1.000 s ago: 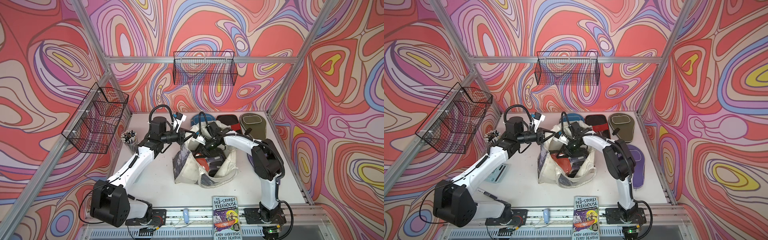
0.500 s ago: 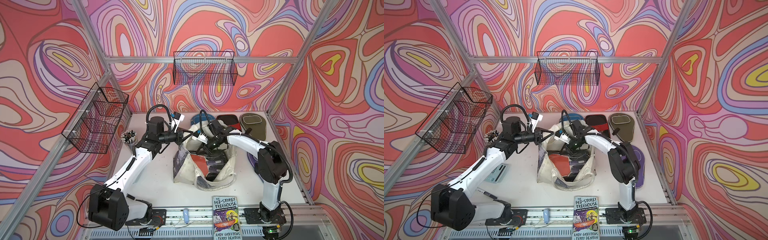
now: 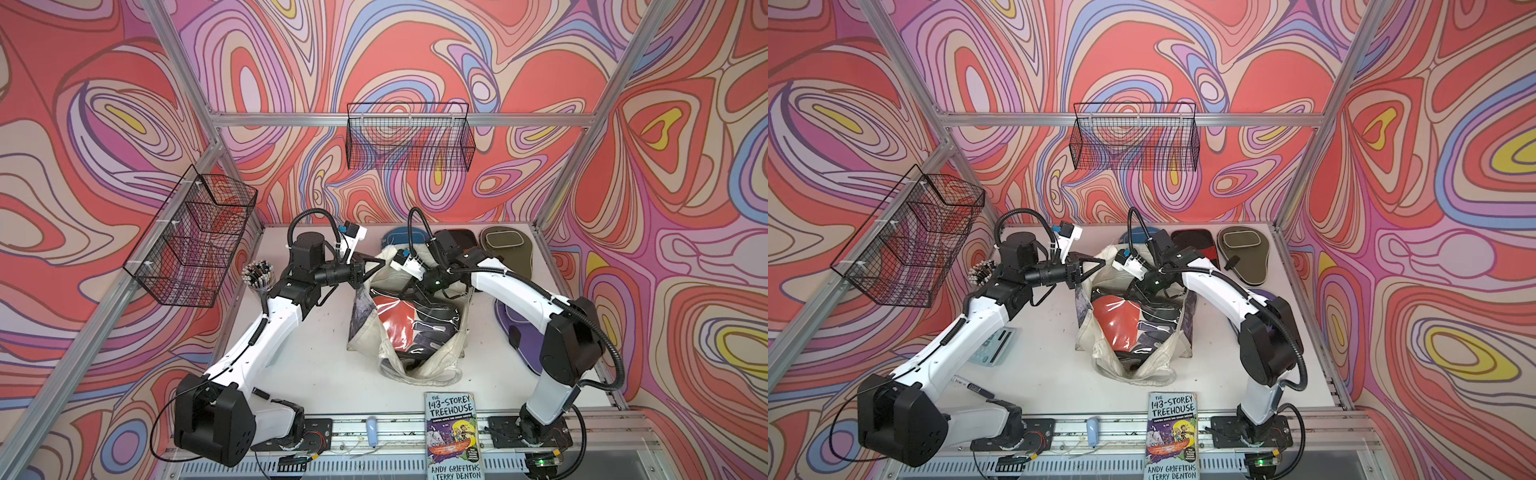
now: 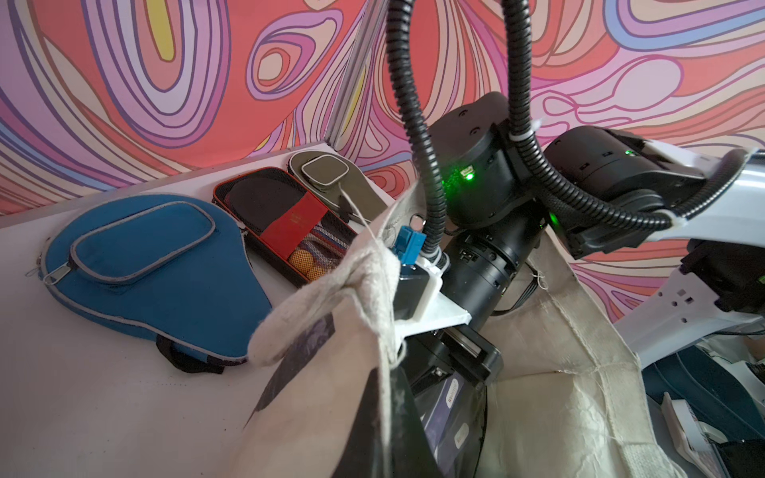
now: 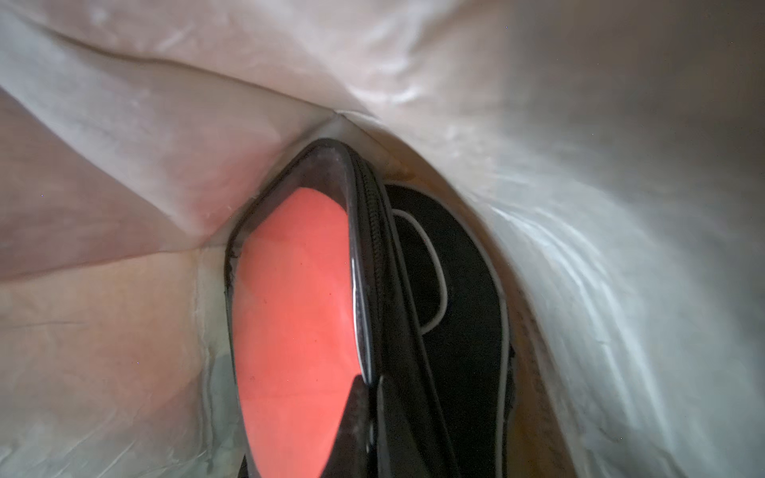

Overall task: Remove the ping pong set from the canvas bag
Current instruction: Pick up the ping pong set from the canvas bag.

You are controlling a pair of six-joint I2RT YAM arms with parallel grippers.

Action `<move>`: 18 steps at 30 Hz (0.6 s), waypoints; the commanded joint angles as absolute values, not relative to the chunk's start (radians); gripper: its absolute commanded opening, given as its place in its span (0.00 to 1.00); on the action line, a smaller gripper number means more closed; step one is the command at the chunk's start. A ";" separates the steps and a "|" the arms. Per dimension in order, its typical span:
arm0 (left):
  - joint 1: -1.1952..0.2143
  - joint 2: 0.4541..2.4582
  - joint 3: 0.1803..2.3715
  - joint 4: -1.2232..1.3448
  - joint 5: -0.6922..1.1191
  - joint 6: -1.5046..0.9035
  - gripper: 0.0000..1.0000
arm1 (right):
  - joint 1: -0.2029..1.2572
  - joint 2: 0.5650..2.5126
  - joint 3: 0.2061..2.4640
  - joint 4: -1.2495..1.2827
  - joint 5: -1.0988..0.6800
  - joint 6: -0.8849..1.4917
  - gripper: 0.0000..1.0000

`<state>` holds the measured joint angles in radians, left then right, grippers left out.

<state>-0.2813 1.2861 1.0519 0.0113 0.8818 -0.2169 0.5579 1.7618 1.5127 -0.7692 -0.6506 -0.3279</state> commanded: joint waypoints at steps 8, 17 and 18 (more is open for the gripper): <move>-0.276 1.246 1.072 0.073 0.897 -0.189 0.00 | 0.552 1.675 1.568 -0.717 -0.612 -0.292 0.00; -0.276 1.258 1.112 -0.047 0.805 -0.155 0.03 | 0.552 1.618 1.650 -0.800 -0.574 -0.322 0.00; -0.275 1.259 1.119 -0.063 0.799 -0.148 0.04 | 0.552 1.612 1.658 -0.811 -0.568 -0.330 0.00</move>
<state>-0.2802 1.2842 1.0668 -0.0345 0.8162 -0.1856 0.5575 1.6711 1.5997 -0.8303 -0.5823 -0.3054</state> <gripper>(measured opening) 0.072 0.049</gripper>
